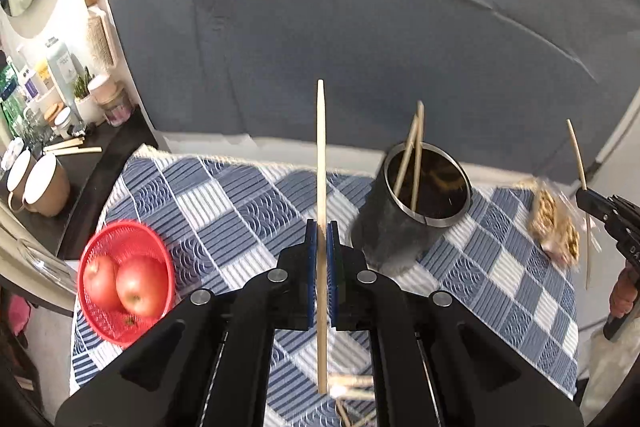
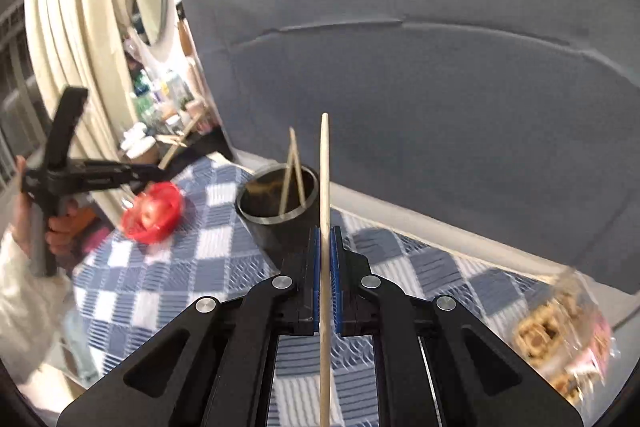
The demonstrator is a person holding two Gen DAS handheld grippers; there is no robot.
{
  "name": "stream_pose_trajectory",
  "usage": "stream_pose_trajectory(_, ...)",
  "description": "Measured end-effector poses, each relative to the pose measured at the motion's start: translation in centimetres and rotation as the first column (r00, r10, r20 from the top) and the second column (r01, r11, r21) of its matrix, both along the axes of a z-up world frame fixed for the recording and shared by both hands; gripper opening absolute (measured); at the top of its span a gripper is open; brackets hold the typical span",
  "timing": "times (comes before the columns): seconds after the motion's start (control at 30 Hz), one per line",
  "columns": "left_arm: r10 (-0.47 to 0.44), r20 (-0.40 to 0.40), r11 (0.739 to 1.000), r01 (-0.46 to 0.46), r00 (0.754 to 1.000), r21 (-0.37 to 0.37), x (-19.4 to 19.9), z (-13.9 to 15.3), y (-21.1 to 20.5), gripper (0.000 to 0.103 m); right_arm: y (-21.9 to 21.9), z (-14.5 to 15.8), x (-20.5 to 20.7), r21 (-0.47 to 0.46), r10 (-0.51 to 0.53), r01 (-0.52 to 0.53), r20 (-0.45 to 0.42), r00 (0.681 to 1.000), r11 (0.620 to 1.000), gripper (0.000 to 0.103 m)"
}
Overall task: Organize utensils
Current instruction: 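Lift both chopsticks and carry them over the black holder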
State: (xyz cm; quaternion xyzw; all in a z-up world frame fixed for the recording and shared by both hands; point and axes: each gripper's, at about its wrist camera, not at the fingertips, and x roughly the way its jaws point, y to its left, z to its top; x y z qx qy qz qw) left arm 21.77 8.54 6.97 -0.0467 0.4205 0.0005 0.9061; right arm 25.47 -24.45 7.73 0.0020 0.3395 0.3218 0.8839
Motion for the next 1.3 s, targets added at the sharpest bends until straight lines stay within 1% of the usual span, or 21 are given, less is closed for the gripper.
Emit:
stream_pose_trajectory(0.07, -0.006, 0.008, 0.999, 0.006, 1.000, -0.044, 1.0, 0.1, 0.1, 0.005, 0.2, 0.2, 1.6, 0.043, 0.014, -0.014, -0.006, 1.000, 0.999, 0.005)
stream_pose_trajectory(0.17, -0.018, 0.012, 0.998, 0.019, 1.000, -0.057, 2.8, 0.1, -0.2, 0.005, 0.5, 0.4, 3.8, 0.128, 0.007, -0.004, -0.024, 1.000, 0.992, 0.005)
stream_pose_trajectory(0.23, -0.024, 0.023, 0.998, 0.025, 0.999, -0.062, 3.6, 0.1, -0.5, 0.005, 0.4, 0.2, 5.1, 0.199, -0.020, 0.029, -0.048, 0.999, 0.980, 0.005)
stream_pose_trajectory(0.27, -0.028, 0.029, 0.997, 0.030, 0.999, -0.076, 4.1, 0.1, -0.6, 0.005, 0.4, -0.1, 5.9, 0.243, -0.031, 0.047, -0.067, 0.997, 0.969, 0.005)
stream_pose_trajectory(0.33, -0.036, 0.051, 0.992, 0.042, 0.998, -0.118, 5.0, 0.1, -0.7, 0.005, 0.7, -0.7, 7.2, 0.298, -0.048, 0.073, -0.093, 0.995, 0.952, 0.005)
stream_pose_trajectory(0.4, -0.044, 0.072, 0.989, 0.054, 0.996, -0.140, 5.8, -0.1, -1.0, 0.005, 1.1, -1.3, 8.1, 0.321, -0.052, 0.083, -0.105, 0.993, 0.943, 0.005)
stream_pose_trajectory(0.5, -0.071, 0.096, 0.981, 0.087, 0.993, -0.174, 6.8, -0.5, -1.7, 0.005, 2.0, -2.4, 9.5, 0.336, -0.044, 0.084, -0.123, 0.991, 0.938, 0.005)
stream_pose_trajectory(0.57, -0.092, 0.107, 0.978, 0.111, 0.990, -0.179, 7.4, -0.8, -2.2, 0.005, 2.8, -3.0, 10.6, 0.355, -0.037, 0.079, -0.124, 0.992, 0.931, 0.005)
stream_pose_trajectory(0.63, -0.100, 0.113, 0.979, 0.119, 0.988, -0.167, 8.1, -1.0, -2.7, 0.005, 3.4, -3.1, 11.3, 0.374, -0.030, 0.070, -0.113, 0.993, 0.925, 0.005)
stream_pose_trajectory(0.7, -0.100, 0.126, 0.974, 0.123, 0.987, -0.192, 8.7, -1.1, -2.7, 0.005, 4.3, -3.2, 11.7, 0.396, -0.015, 0.050, -0.091, 0.996, 0.917, 0.005)
stream_pose_trajectory(0.8, -0.098, 0.168, 0.962, 0.137, 0.981, -0.237, 9.3, -1.1, -2.9, 0.005, 5.5, -3.1, 12.2, 0.418, -0.004, 0.030, -0.063, 0.998, 0.908, 0.005)
stream_pose_trajectory(0.87, -0.100, 0.195, 0.961, 0.146, 0.976, -0.236, 9.6, -1.0, -3.4, 0.005, 6.2, -3.2, 12.4, 0.409, -0.003, 0.024, -0.050, 0.999, 0.912, 0.005)
stream_pose_trajectory(0.93, -0.128, 0.212, 0.950, 0.181, 0.969, -0.255, 9.9, -1.3, -4.0, 0.005, 6.3, -3.1, 12.3, 0.391, -0.010, 0.019, -0.024, 1.000, 0.920, 0.005)
stream_pose_trajectory(1.0, -0.138, 0.230, 0.955, 0.191, 0.963, -0.227, 10.2, -1.4, -4.8, 0.005, 6.8, -3.1, 12.2, 0.383, -0.009, 0.008, 0.002, 1.000, 0.924, 0.005)
stream_pose_trajectory(1.13, -0.162, 0.262, 0.951, 0.221, 0.952, -0.215, 10.5, -2.2, -5.9, 0.005, 7.0, -3.4, 11.9, 0.378, -0.062, 0.039, 0.049, 0.997, 0.925, 0.005)
stream_pose_trajectory(1.2, -0.166, 0.264, 0.957, 0.219, 0.950, -0.187, 10.4, -2.8, -6.5, 0.005, 7.9, -3.7, 11.9, 0.366, -0.076, 0.050, 0.057, 0.995, 0.929, 0.005)
stream_pose_trajectory(1.3, -0.179, 0.250, 0.956, 0.228, 0.952, -0.183, 10.2, -3.7, -6.8, 0.005, 8.6, -4.6, 11.7, 0.335, -0.076, 0.054, 0.052, 0.996, 0.941, 0.005)
